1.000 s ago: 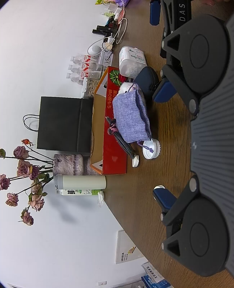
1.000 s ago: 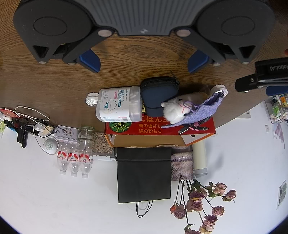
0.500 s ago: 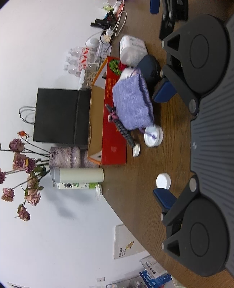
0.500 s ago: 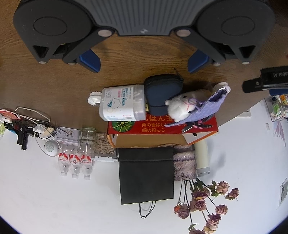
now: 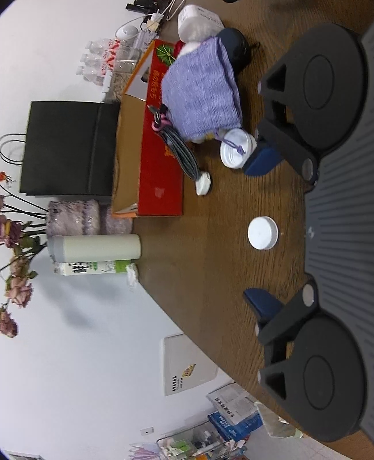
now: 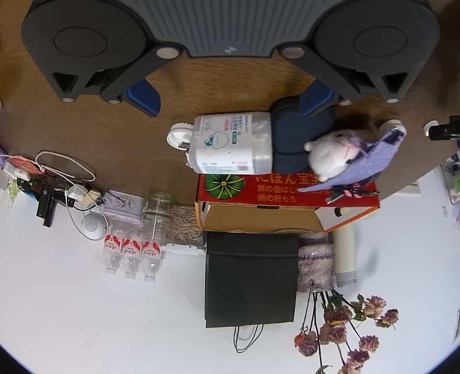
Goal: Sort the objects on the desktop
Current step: 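Move left tool to small white cap while right tool approaches white plastic container, then close left tool on small white cap while right tool grasps white plastic container, then carry white cap in left tool and container in right tool over cardboard box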
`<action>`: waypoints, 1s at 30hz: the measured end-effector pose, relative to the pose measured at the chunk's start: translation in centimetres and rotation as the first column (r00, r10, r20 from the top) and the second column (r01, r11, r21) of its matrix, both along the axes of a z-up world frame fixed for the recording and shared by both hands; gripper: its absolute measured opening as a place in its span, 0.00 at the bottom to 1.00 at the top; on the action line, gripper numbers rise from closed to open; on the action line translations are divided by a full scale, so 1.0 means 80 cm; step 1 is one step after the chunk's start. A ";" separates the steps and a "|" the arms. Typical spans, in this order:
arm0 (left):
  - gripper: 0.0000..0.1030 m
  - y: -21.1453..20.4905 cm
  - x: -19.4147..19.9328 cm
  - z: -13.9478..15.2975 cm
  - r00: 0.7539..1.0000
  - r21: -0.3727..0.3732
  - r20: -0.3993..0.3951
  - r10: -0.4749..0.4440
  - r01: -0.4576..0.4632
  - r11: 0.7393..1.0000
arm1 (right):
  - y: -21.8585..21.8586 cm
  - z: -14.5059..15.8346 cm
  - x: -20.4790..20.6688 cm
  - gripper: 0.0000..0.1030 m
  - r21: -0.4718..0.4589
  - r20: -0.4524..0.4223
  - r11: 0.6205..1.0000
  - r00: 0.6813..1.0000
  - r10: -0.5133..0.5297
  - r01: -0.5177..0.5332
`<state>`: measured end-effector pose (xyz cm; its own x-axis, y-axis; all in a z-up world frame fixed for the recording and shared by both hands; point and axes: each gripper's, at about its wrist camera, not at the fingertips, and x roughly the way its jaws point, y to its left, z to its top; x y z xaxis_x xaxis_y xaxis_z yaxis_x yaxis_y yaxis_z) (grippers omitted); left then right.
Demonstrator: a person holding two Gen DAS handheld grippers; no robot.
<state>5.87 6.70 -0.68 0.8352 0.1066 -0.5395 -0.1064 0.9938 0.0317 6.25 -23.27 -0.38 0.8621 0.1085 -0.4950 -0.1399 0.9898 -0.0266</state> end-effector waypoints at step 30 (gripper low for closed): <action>0.28 0.005 0.036 -0.017 0.997 -0.086 -0.057 -0.053 0.048 0.995 | 0.009 -0.023 0.094 0.79 0.039 -0.017 0.999 1.000 0.005 -0.005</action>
